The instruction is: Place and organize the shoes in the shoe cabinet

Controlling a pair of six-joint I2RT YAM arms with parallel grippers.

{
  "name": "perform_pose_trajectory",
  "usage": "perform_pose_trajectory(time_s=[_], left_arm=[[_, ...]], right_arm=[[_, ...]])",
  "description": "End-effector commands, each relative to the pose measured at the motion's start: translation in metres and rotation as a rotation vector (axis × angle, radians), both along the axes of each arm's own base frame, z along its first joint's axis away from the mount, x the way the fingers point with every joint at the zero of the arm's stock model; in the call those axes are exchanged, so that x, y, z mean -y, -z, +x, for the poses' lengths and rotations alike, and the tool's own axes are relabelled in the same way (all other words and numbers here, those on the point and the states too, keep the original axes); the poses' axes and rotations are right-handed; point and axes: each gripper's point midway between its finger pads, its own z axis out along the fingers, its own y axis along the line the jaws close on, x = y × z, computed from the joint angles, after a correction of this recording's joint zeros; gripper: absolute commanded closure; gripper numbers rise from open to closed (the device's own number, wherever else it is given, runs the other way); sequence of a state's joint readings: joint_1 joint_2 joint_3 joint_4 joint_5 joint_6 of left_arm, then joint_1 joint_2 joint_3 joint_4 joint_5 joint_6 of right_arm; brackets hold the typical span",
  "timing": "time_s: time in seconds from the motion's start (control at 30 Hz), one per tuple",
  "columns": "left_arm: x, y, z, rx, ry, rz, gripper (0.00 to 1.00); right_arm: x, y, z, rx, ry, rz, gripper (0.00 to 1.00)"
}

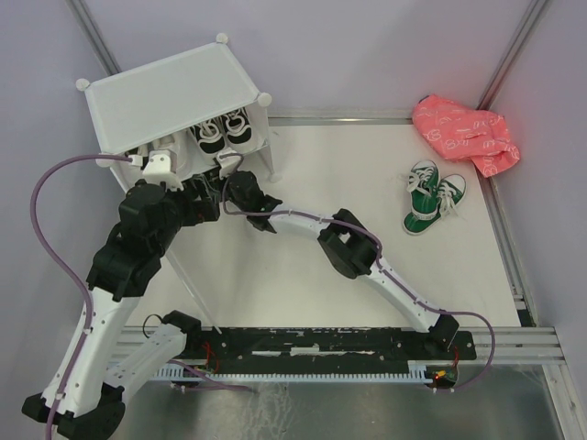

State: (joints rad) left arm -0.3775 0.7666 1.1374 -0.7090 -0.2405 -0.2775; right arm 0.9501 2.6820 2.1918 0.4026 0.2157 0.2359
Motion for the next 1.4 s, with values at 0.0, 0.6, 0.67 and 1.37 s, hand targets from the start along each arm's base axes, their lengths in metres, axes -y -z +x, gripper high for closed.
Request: perform_pose_trajectory(time_s=[0.0, 0.6, 0.67, 1.37], left_arm=[[-0.003, -0.013, 0.003, 0.05, 0.0, 0.03, 0.01], [-0.004, -0.017, 0.0, 0.068, -0.001, 0.017, 0.01], [-0.004, -0.019, -0.001, 0.074, -0.002, 0.012, 0.01], [0.016, -0.038, -0.02, 0.134, 0.147, -0.036, 0.01]], right_arm=[[-0.036, -0.062, -0.022, 0.107, -0.145, 0.133, 0.66], [-0.002, -0.071, -0.04, 0.089, -0.046, 0.066, 0.09], [0.011, -0.083, -0.046, 0.091, -0.032, 0.069, 0.06], [0.491, -0.094, -0.068, -0.544, 0.996, -0.432, 0.01]])
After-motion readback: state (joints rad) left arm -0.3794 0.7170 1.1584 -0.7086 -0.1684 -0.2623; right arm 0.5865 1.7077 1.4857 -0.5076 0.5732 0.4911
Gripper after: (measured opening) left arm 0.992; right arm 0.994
